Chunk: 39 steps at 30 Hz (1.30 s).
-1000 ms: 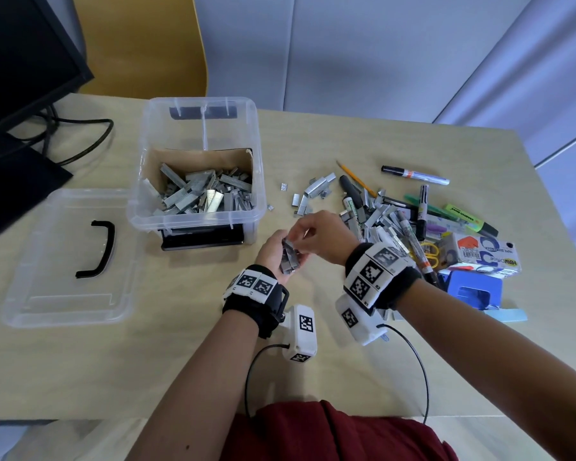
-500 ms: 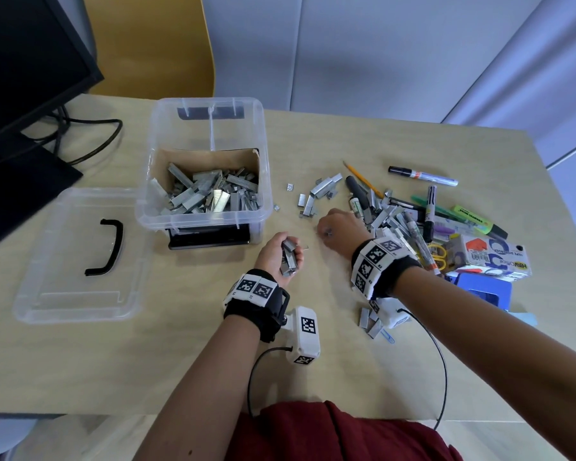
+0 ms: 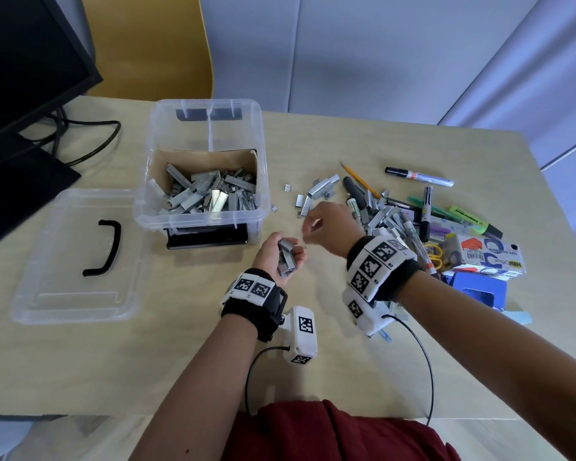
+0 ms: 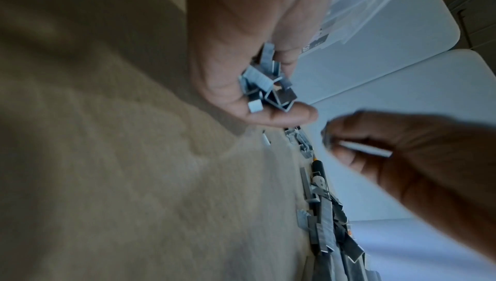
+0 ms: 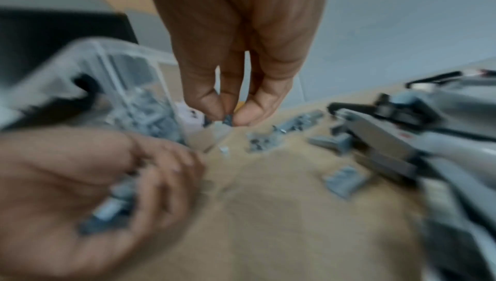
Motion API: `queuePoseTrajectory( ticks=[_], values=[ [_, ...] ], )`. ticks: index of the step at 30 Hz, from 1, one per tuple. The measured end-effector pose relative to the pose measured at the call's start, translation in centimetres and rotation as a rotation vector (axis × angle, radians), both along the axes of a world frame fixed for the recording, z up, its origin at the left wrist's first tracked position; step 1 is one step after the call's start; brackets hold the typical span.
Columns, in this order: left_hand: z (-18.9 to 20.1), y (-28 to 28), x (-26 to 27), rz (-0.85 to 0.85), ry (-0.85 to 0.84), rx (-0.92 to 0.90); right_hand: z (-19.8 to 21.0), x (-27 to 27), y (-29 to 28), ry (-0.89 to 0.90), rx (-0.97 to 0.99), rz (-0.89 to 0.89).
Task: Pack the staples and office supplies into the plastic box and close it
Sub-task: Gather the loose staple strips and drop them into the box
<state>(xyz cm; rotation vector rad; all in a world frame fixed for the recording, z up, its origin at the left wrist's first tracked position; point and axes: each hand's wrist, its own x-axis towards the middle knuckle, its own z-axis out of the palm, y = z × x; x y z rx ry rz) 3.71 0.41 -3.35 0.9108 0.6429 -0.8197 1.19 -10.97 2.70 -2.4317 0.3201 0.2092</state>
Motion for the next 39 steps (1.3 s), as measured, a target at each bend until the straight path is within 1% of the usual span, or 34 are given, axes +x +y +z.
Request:
queuePoseTrajectory(
  ticks=[3, 5, 9, 11, 14, 20, 22, 24, 27, 29, 31, 33, 35, 39],
  values=[
    [0.4, 0.0, 0.1, -0.003, -0.01, -0.039, 0.7, -0.1, 2.0, 0.013, 0.032, 0.111],
    [0.5, 0.2, 0.1, -0.021, -0.03, -0.037, 0.7, 0.0, 2.3, 0.028, 0.034, 0.144],
    [0.1, 0.8, 0.3, -0.007, -0.033, -0.026, 0.4, 0.6, 1.2, 0.0, 0.087, 0.011],
    [-0.3, 1.1, 0.5, -0.006, -0.028, -0.01, -0.5, 0.7, 0.4, 0.033, 0.025, -0.008],
    [-0.5, 1.3, 0.5, -0.011, -0.033, -0.002, -1.9, 0.3, 0.2, 0.146, -0.137, 0.105],
    [-0.4, 1.3, 0.5, -0.011, -0.025, 0.001, -3.6, 0.3, 0.4, 0.213, -0.263, 0.2],
    [-0.4, 1.2, 0.5, -0.016, -0.021, 0.005, -4.0, 0.8, 0.1, 0.211, -0.264, 0.184],
    [-0.5, 1.2, 0.6, -0.022, -0.018, 0.006, -4.3, 1.6, -0.4, 0.186, -0.255, 0.118],
    [-0.5, 1.2, 0.8, -0.036, -0.012, 0.005, -4.7, 2.6, -1.4, 0.098, -0.173, -0.036],
    [-0.5, 1.2, 0.9, -0.037, -0.018, 0.006, -4.9, 3.2, -1.8, 0.028, -0.152, -0.07],
    [-0.4, 1.2, 1.0, -0.041, -0.021, 0.005, -4.8, 3.9, -2.2, 0.006, -0.205, -0.015],
    [-0.5, 1.2, 1.1, -0.049, -0.019, 0.005, -4.5, 4.5, -2.5, 0.028, -0.278, 0.089],
    [-0.5, 1.3, 1.1, -0.062, -0.024, 0.008, -4.2, 4.9, -2.6, 0.015, -0.294, 0.171],
    [-0.5, 1.4, 1.0, -0.09, -0.039, 0.008, -4.1, 5.0, -2.6, -0.005, -0.331, 0.255]
  ],
)
